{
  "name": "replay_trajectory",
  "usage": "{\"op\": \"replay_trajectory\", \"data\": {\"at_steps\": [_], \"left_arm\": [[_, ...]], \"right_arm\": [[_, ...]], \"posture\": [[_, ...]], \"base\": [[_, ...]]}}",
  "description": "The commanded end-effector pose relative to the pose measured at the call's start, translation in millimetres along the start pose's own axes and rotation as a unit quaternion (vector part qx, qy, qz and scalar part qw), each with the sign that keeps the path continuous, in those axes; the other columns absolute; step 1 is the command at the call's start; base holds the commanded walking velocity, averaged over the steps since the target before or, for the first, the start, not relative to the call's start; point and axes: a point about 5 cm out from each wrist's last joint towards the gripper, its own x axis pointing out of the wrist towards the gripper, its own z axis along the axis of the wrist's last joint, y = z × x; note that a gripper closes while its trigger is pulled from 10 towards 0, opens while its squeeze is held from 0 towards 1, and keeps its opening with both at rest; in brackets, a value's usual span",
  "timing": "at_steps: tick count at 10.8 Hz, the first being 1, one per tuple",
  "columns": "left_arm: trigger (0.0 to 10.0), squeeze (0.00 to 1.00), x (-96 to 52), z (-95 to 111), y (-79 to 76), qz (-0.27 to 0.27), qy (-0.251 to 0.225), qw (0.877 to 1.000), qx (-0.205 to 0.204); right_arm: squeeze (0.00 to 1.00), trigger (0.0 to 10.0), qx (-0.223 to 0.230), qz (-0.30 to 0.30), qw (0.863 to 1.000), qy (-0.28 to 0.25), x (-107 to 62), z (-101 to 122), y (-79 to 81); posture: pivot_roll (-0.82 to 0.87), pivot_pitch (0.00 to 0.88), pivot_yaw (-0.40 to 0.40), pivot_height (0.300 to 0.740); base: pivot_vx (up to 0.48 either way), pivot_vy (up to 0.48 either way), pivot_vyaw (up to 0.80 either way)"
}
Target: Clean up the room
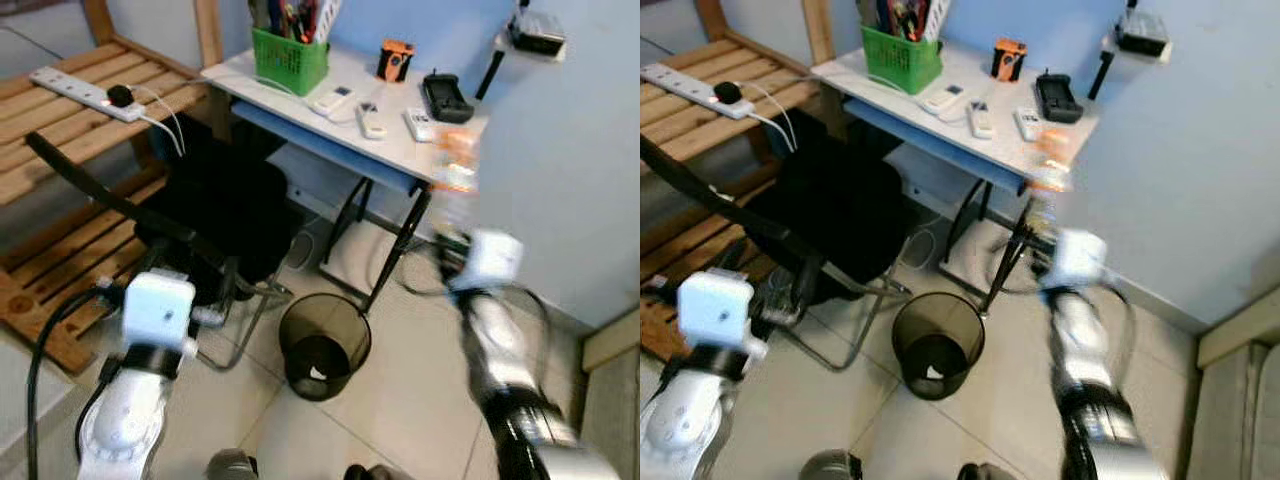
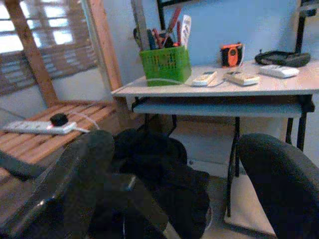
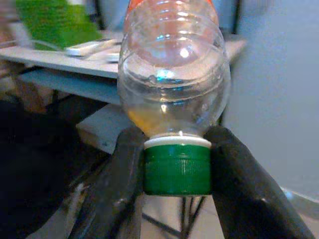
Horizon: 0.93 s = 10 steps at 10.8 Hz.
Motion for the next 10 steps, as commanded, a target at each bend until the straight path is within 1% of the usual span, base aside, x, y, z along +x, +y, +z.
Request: {"op": "replay_trajectory", "data": {"at_steps": [1, 2, 3, 4, 5, 6, 7, 8, 9, 10], "left_arm": [[10.0, 0.0, 2.2, -10.4, -1.2, -0.005, 0.034, 0.999, -0.01], [10.0, 0.0, 3.7, -10.8, -4.1, -0.013, 0.034, 0.999, -0.003], [10.0, 0.0, 6.9, -5.6, -14.0, -0.032, 0.02, 0.999, -0.002], [10.0, 0.0, 9.1, -0.5, -17.5, -0.041, 0.009, 0.999, -0.016], [10.0, 0.0, 12.9, 2.3, -14.8, -0.035, 0.003, 0.999, -0.042], [10.0, 0.0, 16.9, 3.8, -17.0, -0.036, -0.004, 0.998, -0.05], [10.0, 0.0, 19.6, 3.8, -19.8, -0.036, -0.005, 0.999, -0.04], [10.0, 0.0, 21.4, 2.1, -20.9, -0.036, 0.001, 0.999, -0.037], [10.0, 0.0, 23.7, 1.8, -19.5, -0.038, 0.002, 0.999, -0.034], [10.0, 0.0, 26.3, 2.2, -18.9, -0.041, 0.002, 0.999, -0.03]], "right_arm": [[0.0, 10.0, -0.015, 0.008, 0.999, -0.029, -21.8, 12.1, -8.1], [0.0, 10.0, -0.022, 0.017, 0.999, -0.031, -37.8, 13.3, -7.1], [0.0, 10.0, -0.043, 0.021, 0.998, -0.035, -68.9, 17.8, -10.7], [0.0, 10.0, -0.064, 0.033, 0.997, -0.016, -94.7, 16.7, -13.2], [0.0, 10.0, -0.063, 0.046, 0.997, 0.008, -103.4, 13.0, -9.1], [0.0, 10.0, -0.039, 0.038, 0.998, 0.013, -91.5, 12.3, 1.2], [0.0, 10.0, -0.019, 0.041, 0.999, 0.018, -75.9, 10.7, 13.7], [0.0, 10.0, -0.007, 0.038, 0.999, 0.024, -65.4, 8.3, 19.5], [0.0, 10.0, -0.003, 0.048, 0.998, 0.033, -59.0, 6.8, 24.9], [0.0, 10.0, -0.003, 0.052, 0.998, 0.04, -56.0, 4.9, 26.4]], "posture": [[0.18, 0.022, -0.067, 0.74], [0.18, 0.023, -0.066, 0.74], [0.17, 0.03, -0.064, 0.74], [0.16, 0.03, -0.063, 0.74], [0.16, 0.031, -0.06, 0.74], [0.15, 0.032, -0.058, 0.74], [0.16, 0.033, -0.054, 0.74], [0.16, 0.034, -0.054, 0.74], [0.17, 0.037, -0.056, 0.74], [0.17, 0.038, -0.055, 0.74]], "base": [[0.0, 0.0, 0.0], [0.0, 0.0, 0.0], [0.0, 0.0, 0.0], [0.0, 0.0, 0.0], [0.0, 0.0, 0.0], [0.251, 0.0, 0.0], [0.45, 0.0, 0.0], [0.469, 0.0, 0.0], [0.469, 0.0, 0.0], [0.469, 0.0, 0.0]]}}
